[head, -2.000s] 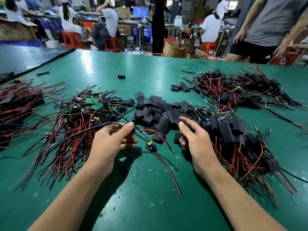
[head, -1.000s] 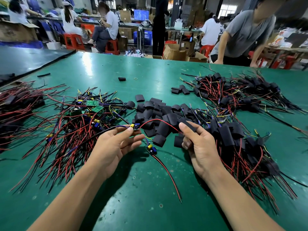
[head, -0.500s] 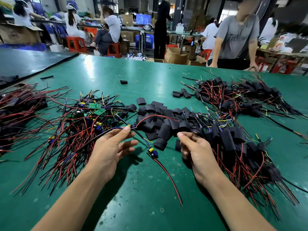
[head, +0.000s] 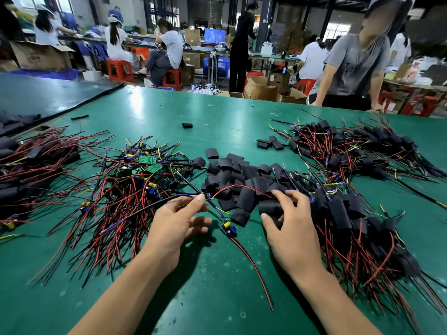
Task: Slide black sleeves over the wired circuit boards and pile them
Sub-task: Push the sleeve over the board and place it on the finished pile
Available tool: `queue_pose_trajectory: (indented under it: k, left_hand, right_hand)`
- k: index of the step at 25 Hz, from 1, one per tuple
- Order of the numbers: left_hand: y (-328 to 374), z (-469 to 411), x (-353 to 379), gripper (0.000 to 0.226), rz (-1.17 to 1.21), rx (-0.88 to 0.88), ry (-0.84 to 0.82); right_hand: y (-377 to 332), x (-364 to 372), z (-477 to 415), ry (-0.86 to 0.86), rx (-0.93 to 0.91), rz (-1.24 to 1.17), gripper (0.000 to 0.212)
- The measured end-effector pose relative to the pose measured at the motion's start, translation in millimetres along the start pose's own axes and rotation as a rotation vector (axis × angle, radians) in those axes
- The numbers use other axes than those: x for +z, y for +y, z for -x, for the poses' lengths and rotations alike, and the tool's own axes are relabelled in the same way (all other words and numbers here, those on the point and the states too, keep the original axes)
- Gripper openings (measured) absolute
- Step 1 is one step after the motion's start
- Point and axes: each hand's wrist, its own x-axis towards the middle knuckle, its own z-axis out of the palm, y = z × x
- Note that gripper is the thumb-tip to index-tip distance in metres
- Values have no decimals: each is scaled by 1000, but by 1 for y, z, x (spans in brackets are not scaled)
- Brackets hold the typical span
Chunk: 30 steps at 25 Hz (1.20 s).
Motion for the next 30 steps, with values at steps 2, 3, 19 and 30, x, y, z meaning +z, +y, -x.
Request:
queue_pose_trajectory:
  k: [2, 3, 19, 30]
  left_hand:
    - [-1, 1, 0, 21, -12, 3, -6]
    - [-1, 1, 1, 22, -16, 5, -7]
    - [3, -5, -6, 17, 24, 44, 44]
    - [4, -11, -13, 1, 44, 67, 85]
  right_hand:
    - [0, 0, 0, -115, 64, 182, 52]
    - [1, 0, 0, -148, 54, 221, 50]
    - [-3, 0, -2, 24, 60, -342, 29]
    - [-6, -1, -11, -44, 229, -864, 18]
